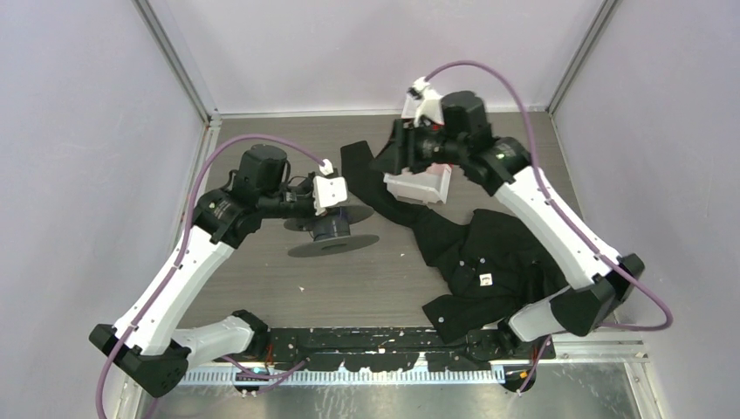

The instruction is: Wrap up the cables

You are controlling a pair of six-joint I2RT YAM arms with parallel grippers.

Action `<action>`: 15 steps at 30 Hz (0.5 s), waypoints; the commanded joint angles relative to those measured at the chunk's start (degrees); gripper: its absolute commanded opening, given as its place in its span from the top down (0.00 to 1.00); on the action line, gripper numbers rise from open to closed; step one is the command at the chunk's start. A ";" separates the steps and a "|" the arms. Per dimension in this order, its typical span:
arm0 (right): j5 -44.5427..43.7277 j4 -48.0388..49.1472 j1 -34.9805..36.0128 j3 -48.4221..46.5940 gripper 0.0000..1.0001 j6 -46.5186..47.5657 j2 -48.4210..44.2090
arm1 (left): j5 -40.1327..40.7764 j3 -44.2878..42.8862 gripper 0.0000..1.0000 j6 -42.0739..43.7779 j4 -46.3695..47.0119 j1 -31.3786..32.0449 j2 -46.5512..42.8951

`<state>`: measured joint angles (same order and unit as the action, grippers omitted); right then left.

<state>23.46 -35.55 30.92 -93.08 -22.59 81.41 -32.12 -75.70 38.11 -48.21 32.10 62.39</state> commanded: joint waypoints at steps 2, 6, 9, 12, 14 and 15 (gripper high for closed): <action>3.95 7.42 4.64 0.44 0.38 -11.17 5.34 | -1.11 -0.55 1.00 2.06 1.36 1.09 -1.82; 7.18 13.19 4.82 1.60 0.37 -20.64 7.88 | -1.04 -0.31 1.00 2.09 1.06 1.41 -1.83; 9.62 14.93 5.02 1.73 0.37 -24.63 9.82 | -0.59 -0.17 1.00 2.34 0.62 1.51 -1.83; 11.71 13.90 5.41 0.89 0.38 -26.47 12.52 | -0.39 -0.06 1.00 2.69 0.32 1.60 -1.91; 12.89 15.42 5.84 1.68 0.39 -27.73 12.88 | -0.38 0.00 1.00 2.77 0.20 1.61 -1.84; 13.88 16.35 6.09 2.09 0.40 -28.28 12.85 | -0.40 0.02 1.00 2.84 0.02 1.63 -1.83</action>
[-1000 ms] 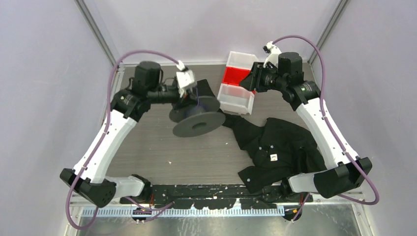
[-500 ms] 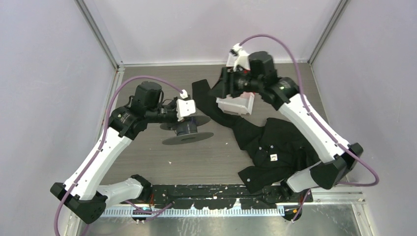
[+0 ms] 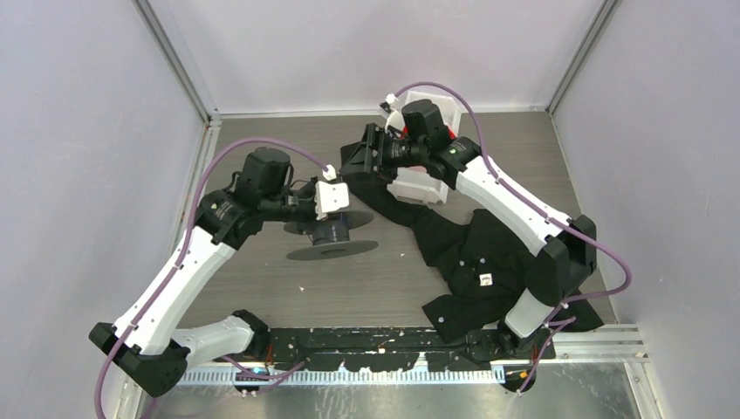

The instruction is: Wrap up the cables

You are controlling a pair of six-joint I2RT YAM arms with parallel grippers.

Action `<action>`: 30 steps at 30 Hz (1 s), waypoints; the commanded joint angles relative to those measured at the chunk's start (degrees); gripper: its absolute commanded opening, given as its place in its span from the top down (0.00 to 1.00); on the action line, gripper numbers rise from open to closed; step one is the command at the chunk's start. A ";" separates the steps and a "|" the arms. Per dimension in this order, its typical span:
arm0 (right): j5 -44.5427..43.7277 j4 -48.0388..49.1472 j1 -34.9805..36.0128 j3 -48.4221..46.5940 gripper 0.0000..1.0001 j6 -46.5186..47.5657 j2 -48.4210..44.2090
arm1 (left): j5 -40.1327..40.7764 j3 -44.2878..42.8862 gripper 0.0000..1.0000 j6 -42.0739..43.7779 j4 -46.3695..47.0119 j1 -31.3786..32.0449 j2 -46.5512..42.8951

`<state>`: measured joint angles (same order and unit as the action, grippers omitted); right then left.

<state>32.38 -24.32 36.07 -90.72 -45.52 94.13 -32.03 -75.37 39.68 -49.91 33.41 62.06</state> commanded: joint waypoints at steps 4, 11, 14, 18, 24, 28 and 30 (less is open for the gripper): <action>7.40 4.67 2.54 -1.04 0.45 -4.41 1.43 | -0.40 -0.07 1.00 1.37 1.57 0.27 -1.42; 11.43 0.51 4.11 -3.01 0.63 -0.61 3.88 | 0.32 -0.30 1.00 2.01 1.65 0.33 -1.24; 11.43 -0.15 4.14 -2.80 0.68 -0.03 4.19 | 0.36 -0.31 1.00 1.98 1.66 0.30 -1.16; 6.17 -2.44 3.82 -2.34 0.89 2.23 3.48 | -0.07 -0.25 1.00 1.86 1.10 0.30 -1.23; -5.29 -2.45 3.06 3.78 0.99 5.82 -0.62 | -3.68 0.01 1.00 -0.88 -0.51 -0.38 -1.18; -10.02 1.10 3.12 9.72 0.99 5.96 -5.18 | -7.59 -1.28 1.00 -5.72 -0.65 -2.96 0.29; -13.86 3.25 2.96 13.41 0.99 6.34 -8.31 | -9.33 -2.16 1.00 -8.15 -0.38 -4.66 0.97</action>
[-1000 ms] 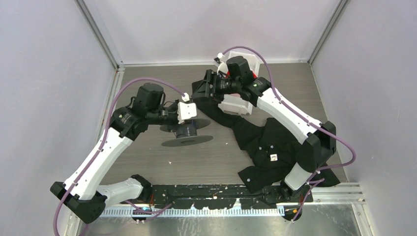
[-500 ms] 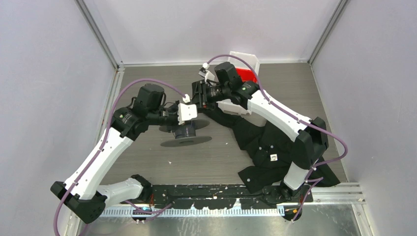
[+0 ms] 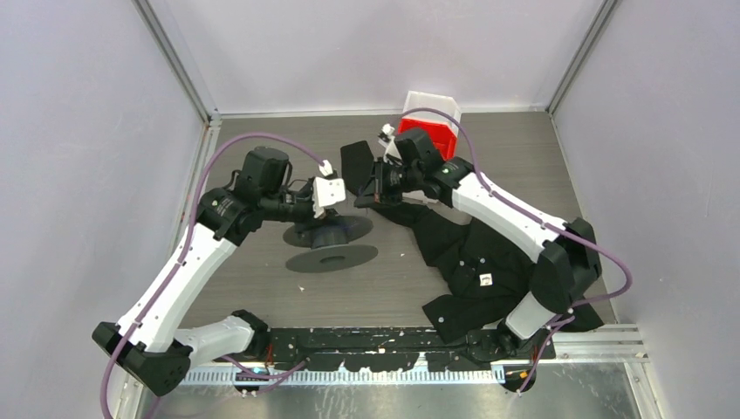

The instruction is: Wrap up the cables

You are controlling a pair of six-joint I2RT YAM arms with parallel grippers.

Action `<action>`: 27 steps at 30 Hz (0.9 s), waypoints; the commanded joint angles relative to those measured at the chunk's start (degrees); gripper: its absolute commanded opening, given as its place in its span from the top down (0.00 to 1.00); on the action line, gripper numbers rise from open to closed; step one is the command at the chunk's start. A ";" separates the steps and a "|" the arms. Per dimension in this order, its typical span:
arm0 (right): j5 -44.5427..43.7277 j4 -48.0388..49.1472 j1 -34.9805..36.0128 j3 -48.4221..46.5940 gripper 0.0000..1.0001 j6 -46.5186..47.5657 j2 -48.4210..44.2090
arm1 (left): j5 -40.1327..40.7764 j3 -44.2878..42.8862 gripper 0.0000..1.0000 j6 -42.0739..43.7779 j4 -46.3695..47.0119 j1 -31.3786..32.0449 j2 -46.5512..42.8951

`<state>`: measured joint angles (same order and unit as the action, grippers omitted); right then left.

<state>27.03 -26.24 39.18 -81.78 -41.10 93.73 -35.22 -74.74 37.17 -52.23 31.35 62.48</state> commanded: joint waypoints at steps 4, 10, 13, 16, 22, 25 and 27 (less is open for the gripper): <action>-13.72 9.52 -0.14 11.16 0.99 2.73 -13.99 | -11.78 -3.77 1.00 -10.55 3.10 -6.48 2.00; -19.72 22.04 -0.06 21.71 0.99 3.37 -22.62 | -19.59 -6.66 1.00 -19.83 3.64 -10.67 7.54; -21.28 28.57 0.17 27.21 0.99 4.31 -26.03 | -22.65 -5.32 1.00 -28.60 9.55 -13.01 9.58; -21.28 32.61 0.32 31.90 0.99 5.51 -27.49 | -26.90 -2.30 1.00 -42.18 19.06 -15.57 11.30; -20.74 48.67 0.71 42.84 0.99 6.92 -31.71 | -30.92 4.23 1.00 -59.54 34.36 -19.66 13.69; -19.93 51.08 0.87 44.71 1.00 8.84 -31.59 | -32.94 9.28 1.00 -70.26 46.78 -21.19 14.60; -18.82 54.23 0.88 46.06 0.99 8.92 -31.09 | -32.98 12.48 1.00 -77.34 55.29 -22.09 15.12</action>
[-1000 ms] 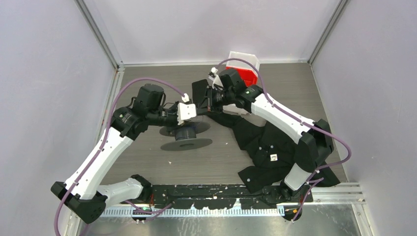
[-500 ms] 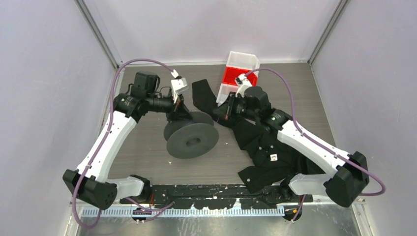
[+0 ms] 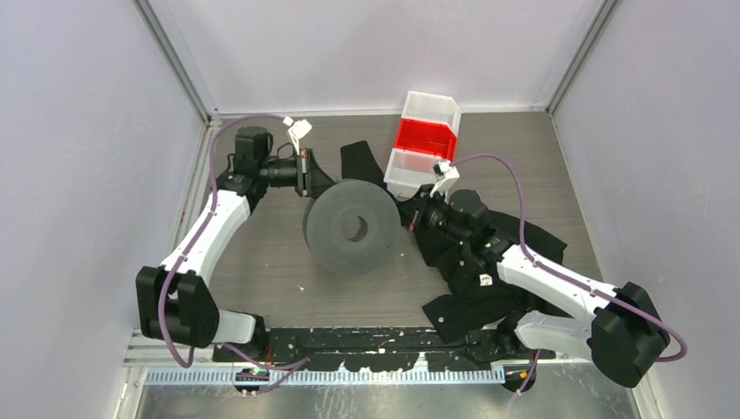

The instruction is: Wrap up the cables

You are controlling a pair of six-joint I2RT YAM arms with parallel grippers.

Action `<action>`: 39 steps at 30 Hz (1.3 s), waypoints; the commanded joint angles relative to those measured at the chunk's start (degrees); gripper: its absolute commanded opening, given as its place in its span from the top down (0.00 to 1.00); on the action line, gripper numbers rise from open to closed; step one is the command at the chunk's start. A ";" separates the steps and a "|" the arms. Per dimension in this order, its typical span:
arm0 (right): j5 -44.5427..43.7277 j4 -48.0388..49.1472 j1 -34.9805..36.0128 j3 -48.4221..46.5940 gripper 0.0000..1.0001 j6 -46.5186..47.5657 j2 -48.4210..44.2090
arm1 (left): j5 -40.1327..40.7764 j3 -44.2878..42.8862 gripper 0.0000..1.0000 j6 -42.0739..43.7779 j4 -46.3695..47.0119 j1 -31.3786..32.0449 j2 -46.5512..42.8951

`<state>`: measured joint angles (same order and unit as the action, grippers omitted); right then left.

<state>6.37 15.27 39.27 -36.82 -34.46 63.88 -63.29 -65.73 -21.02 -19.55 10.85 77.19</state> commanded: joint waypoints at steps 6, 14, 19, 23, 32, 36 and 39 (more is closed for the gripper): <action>1.87 20.80 1.27 3.97 1.00 1.24 1.44 | -3.41 11.77 1.00 -43.24 47.44 -5.51 5.09; -0.29 24.38 3.44 1.71 0.99 1.62 7.32 | 2.92 20.54 1.00 -68.35 76.06 -8.84 14.23; -2.38 25.95 6.02 -0.04 0.99 4.73 11.15 | 6.43 23.86 1.00 -78.00 88.43 -10.00 19.42; -5.76 25.45 8.69 -1.76 0.99 10.38 13.75 | 9.46 25.93 1.00 -78.18 87.66 -10.59 20.07; -15.90 34.08 13.25 -4.61 0.99 23.24 26.00 | 19.85 33.02 0.99 -72.71 85.26 -13.63 16.33; -18.09 48.27 13.56 -4.65 0.99 26.95 35.93 | 26.73 36.44 0.99 -69.81 85.80 -14.67 15.43; -16.65 61.93 13.53 -6.02 0.99 30.04 44.81 | 31.91 37.86 0.99 -68.82 89.03 -14.68 16.90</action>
<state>-10.98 58.96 51.57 -40.64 -10.48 99.15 -40.62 -28.42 -90.43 60.55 -4.08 96.09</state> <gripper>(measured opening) 0.028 0.033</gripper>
